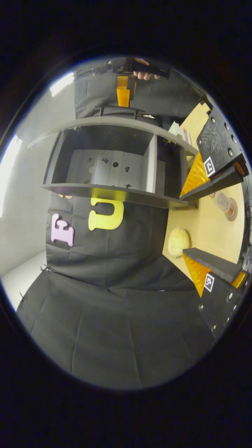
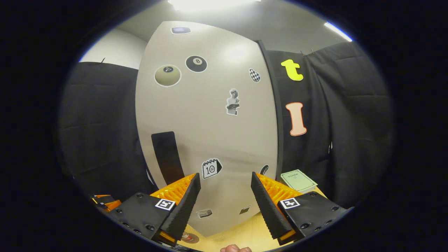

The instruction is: Open the cabinet door with the right hand, grasp the bottle in the cabinet with the left hand and place it on the coaster, then close the cabinet door with the right hand.

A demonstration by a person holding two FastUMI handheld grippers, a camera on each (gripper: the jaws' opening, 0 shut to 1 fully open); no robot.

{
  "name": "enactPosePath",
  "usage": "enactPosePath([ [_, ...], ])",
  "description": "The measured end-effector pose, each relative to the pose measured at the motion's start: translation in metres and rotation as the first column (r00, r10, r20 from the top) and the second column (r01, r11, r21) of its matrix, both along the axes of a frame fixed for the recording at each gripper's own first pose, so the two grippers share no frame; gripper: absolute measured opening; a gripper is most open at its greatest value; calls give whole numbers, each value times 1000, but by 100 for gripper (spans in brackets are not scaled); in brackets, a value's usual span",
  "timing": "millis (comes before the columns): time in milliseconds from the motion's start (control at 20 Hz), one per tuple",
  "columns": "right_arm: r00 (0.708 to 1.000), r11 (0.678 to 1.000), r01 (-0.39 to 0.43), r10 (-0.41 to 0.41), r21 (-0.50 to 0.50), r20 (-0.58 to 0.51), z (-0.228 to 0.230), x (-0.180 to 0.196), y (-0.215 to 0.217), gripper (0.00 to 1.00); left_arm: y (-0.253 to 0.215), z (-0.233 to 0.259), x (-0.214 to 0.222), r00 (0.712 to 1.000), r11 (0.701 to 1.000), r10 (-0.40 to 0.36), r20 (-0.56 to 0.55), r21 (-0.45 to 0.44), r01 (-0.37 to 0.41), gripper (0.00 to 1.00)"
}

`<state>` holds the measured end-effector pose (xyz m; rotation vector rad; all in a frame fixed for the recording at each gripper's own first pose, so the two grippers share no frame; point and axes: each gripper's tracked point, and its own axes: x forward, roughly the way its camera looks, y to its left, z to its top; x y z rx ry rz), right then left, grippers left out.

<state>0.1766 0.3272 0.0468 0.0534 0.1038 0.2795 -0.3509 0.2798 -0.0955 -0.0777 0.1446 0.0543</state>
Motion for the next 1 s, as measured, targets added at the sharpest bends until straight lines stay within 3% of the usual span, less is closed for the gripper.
enactPosePath([
  [300, 992, 992, 118, -116, -42, 48, 1, -10, -52, 93, -20, 4, 26, 997, 997, -77, -1, -26, 77, 81],
  [500, 981, 982, 188, -187, -17, 54, -2, -3, -99, 93, -49, 10, 43, 995, 995, -102, 7, -13, 102, 81],
  [600, 985, 985, 172, -171, -21, 34, -10, 6, -113, 93, -65, 15, 51, 996, 996, -88, 17, -12, 88, 83],
  [650, 986, 986, 167, -166, -24, 22, -13, 10, -122, 86, -76, 17, 53, 997, 997, -80, 20, -13, 80, 85],
  [700, 986, 986, 165, -165, -24, 14, -16, 13, -131, 93, -87, 20, 55, 997, 997, -75, 25, -13, 75, 87],
  [850, 988, 988, 154, -154, 5, 2, -22, 20, -146, 93, -123, 33, 62, 995, 996, -82, 48, -18, 83, 81],
  [900, 989, 989, 148, -148, 2, -2, -27, 23, -149, 86, -131, 37, 64, 996, 997, -79, 50, -5, 80, 82],
  [950, 990, 990, 143, -143, -10, -4, -30, 26, -152, 93, -135, 43, 65, 996, 997, -73, 58, 12, 73, 83],
  [1000, 990, 990, 141, -142, -24, -5, -34, 28, -155, 93, -141, 50, 67, 995, 997, -67, 70, 30, 65, 81],
])
